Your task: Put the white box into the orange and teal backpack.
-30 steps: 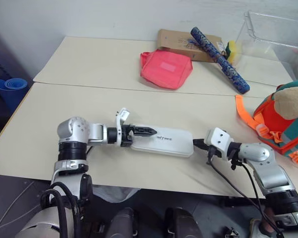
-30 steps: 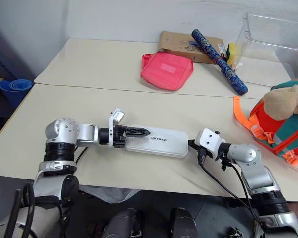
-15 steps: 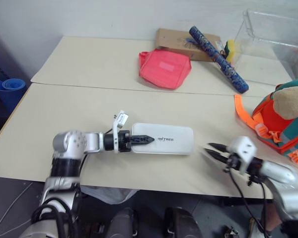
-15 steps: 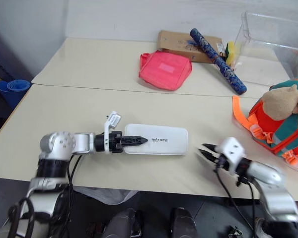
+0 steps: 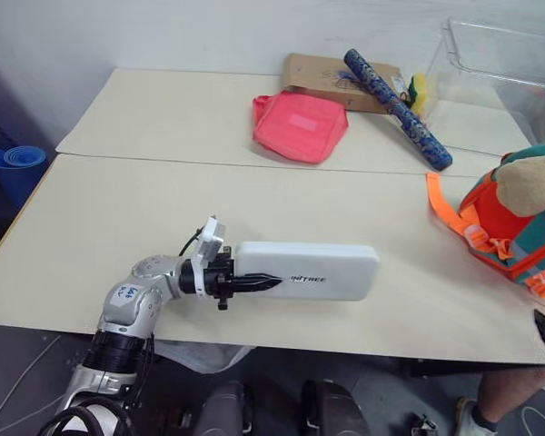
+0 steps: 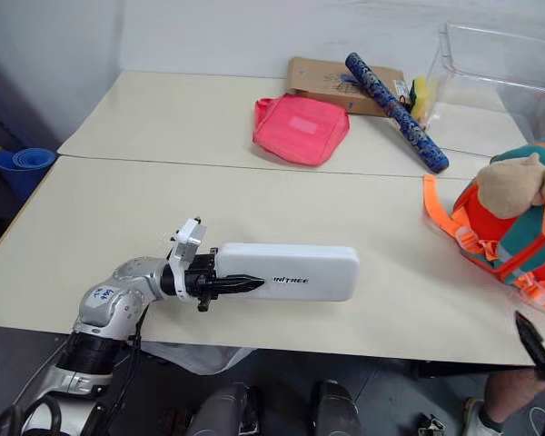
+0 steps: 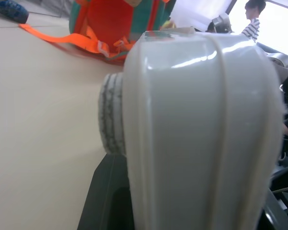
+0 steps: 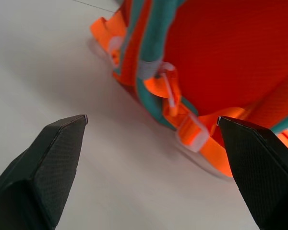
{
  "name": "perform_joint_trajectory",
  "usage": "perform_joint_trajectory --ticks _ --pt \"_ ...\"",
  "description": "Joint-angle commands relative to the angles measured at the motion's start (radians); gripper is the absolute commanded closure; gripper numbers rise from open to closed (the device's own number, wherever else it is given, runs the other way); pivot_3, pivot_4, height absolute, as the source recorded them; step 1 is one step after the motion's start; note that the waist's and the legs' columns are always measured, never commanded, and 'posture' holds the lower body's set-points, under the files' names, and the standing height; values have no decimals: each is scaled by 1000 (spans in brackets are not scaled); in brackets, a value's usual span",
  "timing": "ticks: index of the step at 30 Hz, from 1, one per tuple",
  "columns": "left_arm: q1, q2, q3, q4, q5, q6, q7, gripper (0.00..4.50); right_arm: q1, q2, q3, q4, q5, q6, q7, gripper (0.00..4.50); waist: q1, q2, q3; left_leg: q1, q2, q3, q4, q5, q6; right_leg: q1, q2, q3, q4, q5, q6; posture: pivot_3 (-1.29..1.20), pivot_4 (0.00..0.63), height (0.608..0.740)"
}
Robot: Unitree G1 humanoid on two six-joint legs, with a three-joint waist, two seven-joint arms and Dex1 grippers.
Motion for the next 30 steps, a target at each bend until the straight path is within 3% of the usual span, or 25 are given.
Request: perform_joint_trajectory --ticks 1,7,8,10,18,22,26,30 --pt "-18 6 -3 -48 -7 -32 -37 3255 -132 -116 -3 127 -6 -46 21 19 -12 0 0 0 0 0 0 0 1 0 0 0 0 0 0 0 150 740" --pt "-19 -2 -3 -79 -1 -22 2 3255 -481 -273 191 400 -49 -30 98 19 -19 1 0 0 0 1 1 2 2 0 -1 -1 3 0 0 0 150 740" --pt "-12 2 2 -91 -5 -16 7 3255 -537 -283 221 430 -51 -25 109 192 -17 1 0 0 0 0 1 2 1 -1 -1 -2 3 0 0 0 150 740" --pt "5 16 18 -119 -20 3 19 3255 -650 -290 276 476 -39 8 129 624 -13 2 0 0 0 0 1 4 1 -1 0 -2 3 0 0 0 150 740" --pt "64 62 104 -185 -67 58 69 3255 -857 -231 443 573 -87 -24 179 3308 -12 2 0 -1 -1 0 3 5 3 0 -2 -2 3 0 0 0 150 740" --pt "92 74 162 -167 -71 37 85 3255 -860 -144 544 364 -1 77 227 4477 -17 2 0 -1 -1 0 2 5 2 0 -1 -3 3 0 0 0 150 740" --pt "133 129 202 -146 -70 45 59 3255 -821 -92 636 82 121 245 222 4477 -33 3 1 -1 0 -1 1 5 1 -1 -1 -3 4 0 0 0 150 740" --pt "175 198 277 -82 -67 45 61 3255 -702 -121 688 -204 296 436 231 4477 -34 3 1 -2 0 -2 0 5 0 -2 -1 -3 4 0 0 0 150 740"
